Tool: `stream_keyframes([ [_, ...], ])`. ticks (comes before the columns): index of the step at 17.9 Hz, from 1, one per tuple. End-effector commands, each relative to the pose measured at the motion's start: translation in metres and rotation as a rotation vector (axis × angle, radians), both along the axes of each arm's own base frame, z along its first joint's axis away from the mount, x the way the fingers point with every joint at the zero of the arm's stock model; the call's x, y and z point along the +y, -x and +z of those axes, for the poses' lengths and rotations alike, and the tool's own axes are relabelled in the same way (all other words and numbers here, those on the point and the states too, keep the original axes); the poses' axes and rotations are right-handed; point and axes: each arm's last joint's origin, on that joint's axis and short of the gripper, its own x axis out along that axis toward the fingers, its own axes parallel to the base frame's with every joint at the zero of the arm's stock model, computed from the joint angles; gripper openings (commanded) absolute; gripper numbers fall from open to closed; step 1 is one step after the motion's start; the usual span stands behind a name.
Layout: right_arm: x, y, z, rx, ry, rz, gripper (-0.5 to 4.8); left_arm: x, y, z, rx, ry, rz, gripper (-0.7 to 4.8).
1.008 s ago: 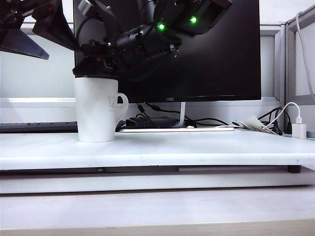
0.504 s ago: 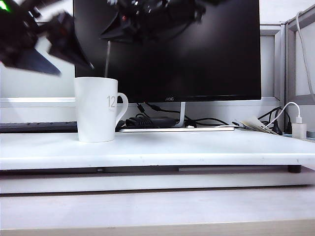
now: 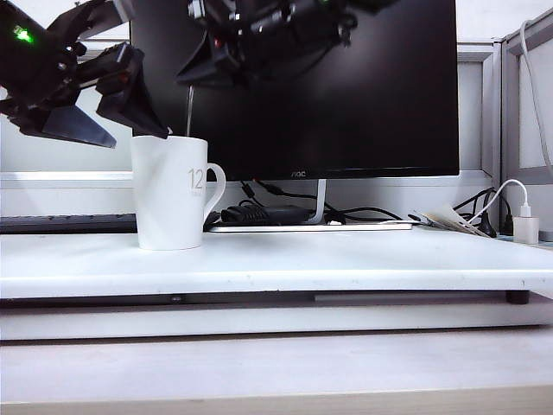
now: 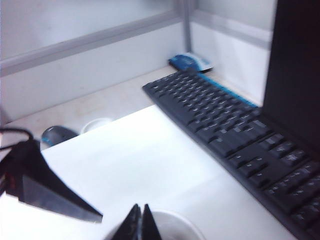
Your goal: Pick up a spoon and stir the liquid in the cup.
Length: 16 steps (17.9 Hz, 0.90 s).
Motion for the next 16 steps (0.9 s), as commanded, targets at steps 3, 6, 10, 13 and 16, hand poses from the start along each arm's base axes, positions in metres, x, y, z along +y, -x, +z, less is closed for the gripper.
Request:
stream_keyframes([
  [3, 0.004, 0.005, 0.009, 0.010, -0.027, 0.155, -0.05, 0.001, 0.000, 0.005, -0.032, 0.001, 0.002, 4.79],
  [6, -0.001, 0.007, -0.005, 0.042, 0.125, 0.085, -0.05, 0.001, 0.000, 0.005, -0.032, 0.002, 0.002, 4.79],
  [10, 0.001, -0.001, 0.005, -0.123, 0.105, -0.068, -0.05, 0.001, 0.000, 0.005, -0.032, 0.002, 0.002, 4.79],
  [13, 0.004, 0.001, 0.017, -0.197, 0.003, 0.017, -0.05, 0.001, 0.000, 0.005, -0.033, 0.002, 0.002, 4.79],
  [16, 0.008, 0.006, 0.011, -0.122, -0.009, 0.158, -0.05, 0.001, 0.000, 0.005, -0.033, 0.002, 0.002, 4.79],
])
